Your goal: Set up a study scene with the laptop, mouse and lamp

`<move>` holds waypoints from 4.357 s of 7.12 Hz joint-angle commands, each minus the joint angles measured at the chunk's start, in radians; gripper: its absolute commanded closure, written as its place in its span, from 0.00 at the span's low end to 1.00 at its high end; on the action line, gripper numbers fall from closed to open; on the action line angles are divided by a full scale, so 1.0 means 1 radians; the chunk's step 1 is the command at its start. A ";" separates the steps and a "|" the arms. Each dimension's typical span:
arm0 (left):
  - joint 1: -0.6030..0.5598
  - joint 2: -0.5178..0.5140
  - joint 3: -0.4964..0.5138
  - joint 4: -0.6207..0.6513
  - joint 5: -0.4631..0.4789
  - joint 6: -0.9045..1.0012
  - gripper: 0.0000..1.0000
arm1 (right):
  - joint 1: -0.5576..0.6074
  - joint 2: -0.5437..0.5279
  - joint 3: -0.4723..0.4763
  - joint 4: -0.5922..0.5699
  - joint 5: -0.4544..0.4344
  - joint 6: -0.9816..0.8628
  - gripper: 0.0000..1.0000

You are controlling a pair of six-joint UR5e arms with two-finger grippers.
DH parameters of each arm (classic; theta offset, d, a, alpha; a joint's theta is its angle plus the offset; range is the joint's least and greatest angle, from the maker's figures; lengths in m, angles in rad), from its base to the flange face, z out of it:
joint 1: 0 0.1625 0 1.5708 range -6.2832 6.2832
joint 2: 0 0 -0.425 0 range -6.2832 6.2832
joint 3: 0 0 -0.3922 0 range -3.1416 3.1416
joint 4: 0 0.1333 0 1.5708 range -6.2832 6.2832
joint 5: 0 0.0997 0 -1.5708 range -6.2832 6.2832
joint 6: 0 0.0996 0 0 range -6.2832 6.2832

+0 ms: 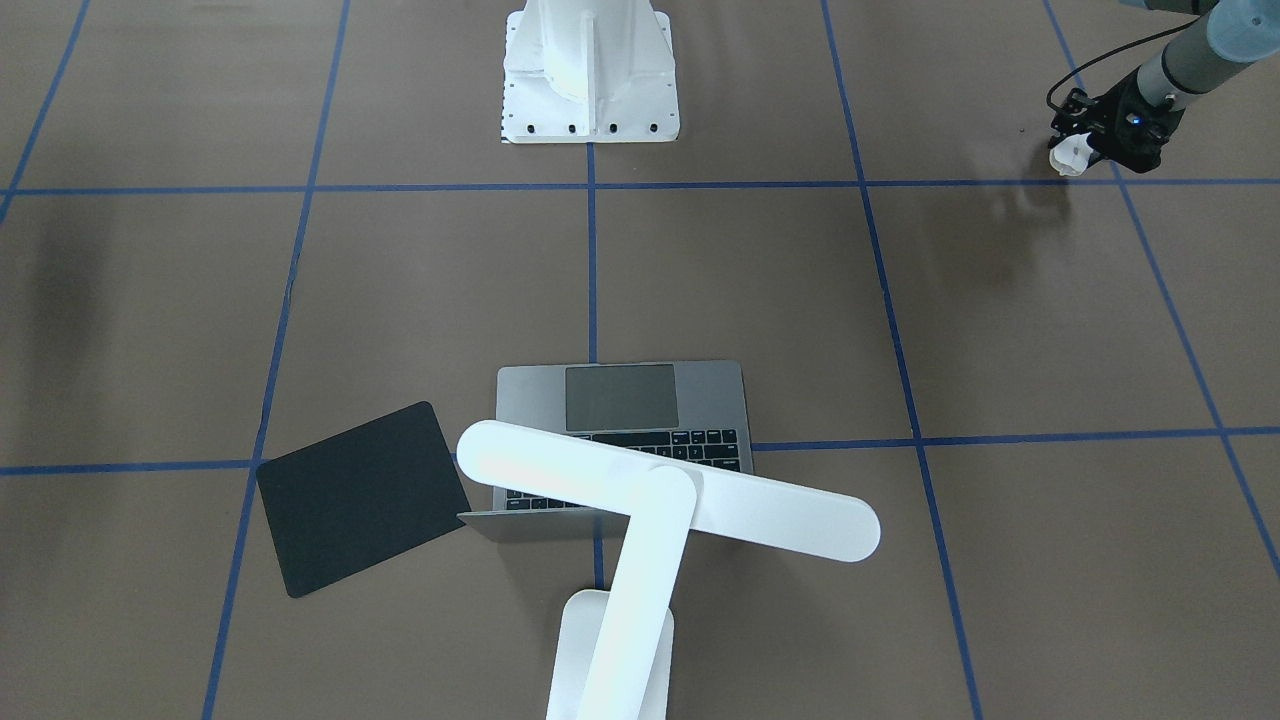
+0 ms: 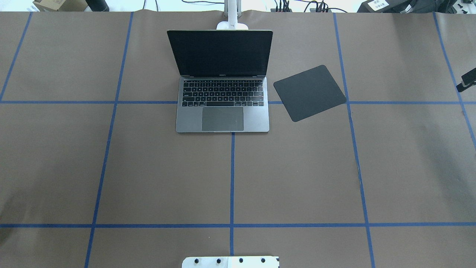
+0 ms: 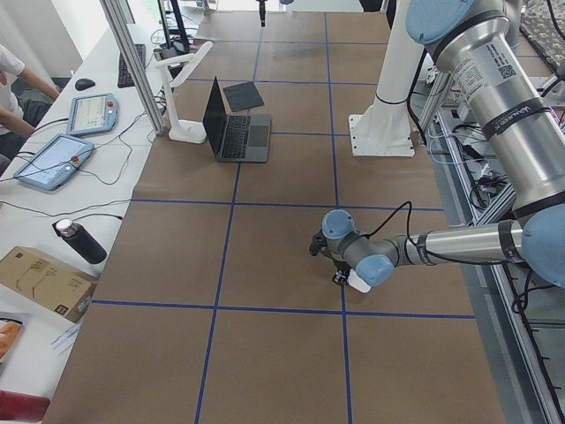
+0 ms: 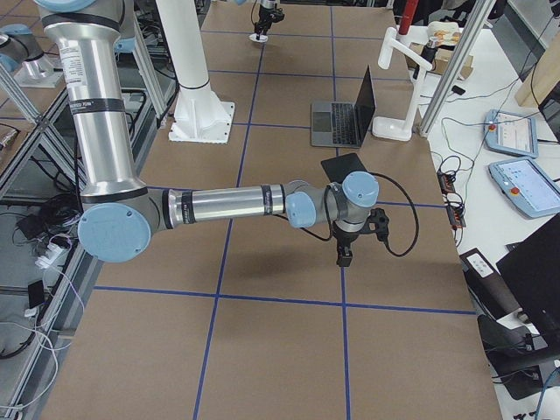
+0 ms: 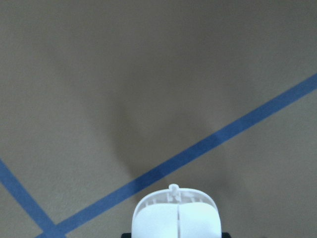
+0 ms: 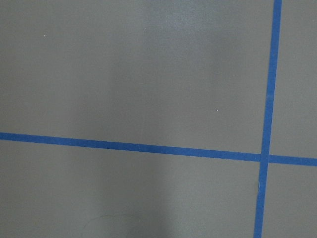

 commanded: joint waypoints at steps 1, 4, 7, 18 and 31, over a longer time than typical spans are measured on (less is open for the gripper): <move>-0.001 -0.117 -0.033 0.067 -0.001 -0.028 0.74 | -0.003 0.005 -0.009 0.001 0.000 0.005 0.02; -0.001 -0.264 -0.206 0.339 -0.007 -0.086 0.74 | -0.011 0.026 -0.037 0.004 0.005 0.019 0.02; 0.007 -0.645 -0.208 0.716 -0.005 -0.233 0.74 | -0.011 0.049 -0.075 0.005 0.009 0.019 0.02; 0.162 -1.879 1.059 0.529 0.293 -0.819 0.74 | -0.031 0.091 -0.109 0.005 0.020 0.032 0.02; 0.217 -2.030 1.408 0.120 0.665 -0.927 0.44 | -0.042 0.111 -0.112 0.005 0.028 0.061 0.02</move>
